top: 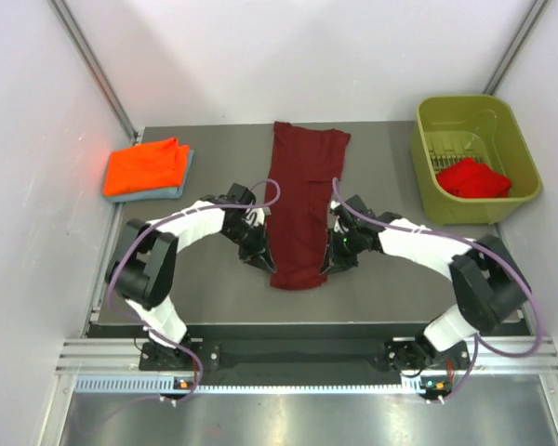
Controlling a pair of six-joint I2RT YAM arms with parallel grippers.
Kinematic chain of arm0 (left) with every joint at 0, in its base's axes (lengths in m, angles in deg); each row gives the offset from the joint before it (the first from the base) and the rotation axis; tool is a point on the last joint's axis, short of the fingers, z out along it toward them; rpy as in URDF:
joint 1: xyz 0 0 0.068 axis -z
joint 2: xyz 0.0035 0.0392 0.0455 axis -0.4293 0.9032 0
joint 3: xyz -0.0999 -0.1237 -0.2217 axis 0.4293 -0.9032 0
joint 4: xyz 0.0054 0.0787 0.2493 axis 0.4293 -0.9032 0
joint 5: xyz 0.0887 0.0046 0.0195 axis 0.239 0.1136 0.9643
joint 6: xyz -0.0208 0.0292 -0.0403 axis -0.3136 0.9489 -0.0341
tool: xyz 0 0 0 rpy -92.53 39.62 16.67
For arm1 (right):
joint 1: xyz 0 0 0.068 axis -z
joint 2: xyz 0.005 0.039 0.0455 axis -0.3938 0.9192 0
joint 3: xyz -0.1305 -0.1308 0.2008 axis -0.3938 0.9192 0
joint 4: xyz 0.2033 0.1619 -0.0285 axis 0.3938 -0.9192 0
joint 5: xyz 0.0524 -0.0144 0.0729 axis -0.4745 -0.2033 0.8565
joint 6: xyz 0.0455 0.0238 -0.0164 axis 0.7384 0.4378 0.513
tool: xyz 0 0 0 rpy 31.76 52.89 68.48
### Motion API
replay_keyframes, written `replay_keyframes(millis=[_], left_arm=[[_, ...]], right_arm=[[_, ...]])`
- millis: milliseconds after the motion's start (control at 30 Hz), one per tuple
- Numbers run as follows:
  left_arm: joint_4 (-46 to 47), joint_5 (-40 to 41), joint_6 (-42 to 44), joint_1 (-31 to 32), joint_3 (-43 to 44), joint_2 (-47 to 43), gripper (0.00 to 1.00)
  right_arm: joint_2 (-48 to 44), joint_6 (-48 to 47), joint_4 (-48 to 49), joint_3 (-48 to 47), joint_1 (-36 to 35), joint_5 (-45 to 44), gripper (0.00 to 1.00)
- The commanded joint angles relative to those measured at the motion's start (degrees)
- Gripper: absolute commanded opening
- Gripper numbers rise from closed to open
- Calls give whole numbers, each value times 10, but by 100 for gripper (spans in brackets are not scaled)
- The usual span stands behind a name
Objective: Fold and stack the t-shirts
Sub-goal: Fold the tshirt
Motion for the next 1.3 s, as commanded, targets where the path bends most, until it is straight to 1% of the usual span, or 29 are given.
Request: replay_keyframes(millis=[0, 33, 200, 333, 433, 600, 667, 867, 1000, 1067, 1100, 1133, 1267], left_arm=[[-30, 19, 44, 3, 38, -67, 0], [-34, 21, 52, 3, 39, -88, 0], [-69, 35, 81, 2, 58, -136, 0], [-82, 56, 103, -1, 93, -139, 0], [-82, 77, 114, -12, 140, -120, 0], [-77, 107, 136, -31, 249, -51, 0], [-69, 108, 141, -35, 292, -28, 0], [-59, 117, 155, -45, 400, 80, 0], [-44, 117, 158, -55, 463, 162, 0], [-42, 115, 157, -58, 498, 188, 0], [-38, 114, 157, -60, 508, 210, 0], [-36, 115, 157, -61, 517, 220, 0], [-18, 125, 157, -62, 560, 261, 0]], right_arm=[[-63, -39, -24, -53, -9, -40, 0], [-76, -50, -30, -67, -9, -43, 0], [-105, -83, -62, -108, -11, -63, 0], [-109, -111, -78, -150, -11, -77, 0], [-97, -120, -85, -188, -9, -85, 0], [-60, -119, -71, -239, 23, -72, 0], [-37, -117, -55, -245, 45, -64, 0], [32, -115, 5, -260, 108, -37, 0], [86, -116, 25, -307, 138, -17, 0], [121, -119, 38, -326, 152, -14, 0], [133, -118, 41, -349, 157, -4, 0], [160, -115, 46, -361, 162, 0, 0], [216, -114, 55, -417, 181, 9, 0]])
